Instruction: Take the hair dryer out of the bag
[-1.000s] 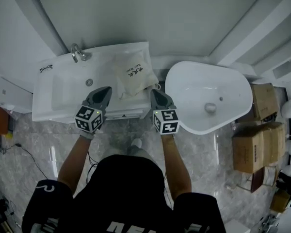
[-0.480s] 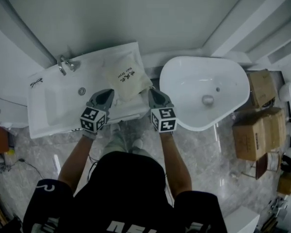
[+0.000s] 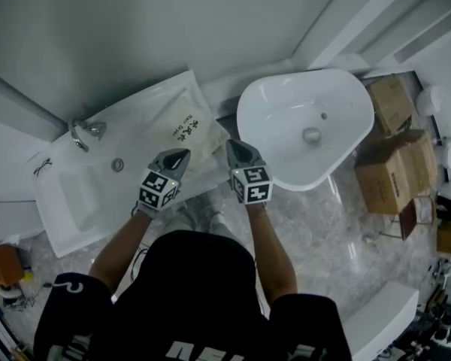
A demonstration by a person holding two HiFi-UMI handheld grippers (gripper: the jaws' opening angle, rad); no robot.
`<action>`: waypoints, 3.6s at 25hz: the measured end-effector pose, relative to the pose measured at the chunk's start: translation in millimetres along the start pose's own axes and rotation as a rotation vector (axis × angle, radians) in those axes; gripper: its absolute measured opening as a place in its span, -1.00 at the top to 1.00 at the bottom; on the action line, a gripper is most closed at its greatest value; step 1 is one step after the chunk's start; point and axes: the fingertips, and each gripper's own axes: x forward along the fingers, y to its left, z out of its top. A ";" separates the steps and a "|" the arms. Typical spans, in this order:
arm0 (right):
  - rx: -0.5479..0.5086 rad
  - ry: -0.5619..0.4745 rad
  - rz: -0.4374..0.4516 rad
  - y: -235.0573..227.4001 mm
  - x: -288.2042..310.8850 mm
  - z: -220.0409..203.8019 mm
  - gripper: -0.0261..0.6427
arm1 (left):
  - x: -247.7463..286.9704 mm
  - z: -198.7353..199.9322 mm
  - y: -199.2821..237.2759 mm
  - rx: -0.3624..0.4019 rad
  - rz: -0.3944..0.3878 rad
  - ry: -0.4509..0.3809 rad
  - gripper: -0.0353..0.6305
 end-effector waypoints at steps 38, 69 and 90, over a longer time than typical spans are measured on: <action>0.147 0.174 0.010 -51.0 3.9 -135.6 0.94 | 114.4 -157.5 6.6 0.037 0.022 0.426 0.74; 0.051 0.403 0.186 2.4 155.8 -185.5 0.38 | 88.8 -82.0 65.5 -0.523 -0.001 0.118 0.79; 0.155 0.363 0.188 3.6 131.4 -150.4 0.78 | 59.7 -81.4 120.4 -0.309 -0.014 0.127 0.64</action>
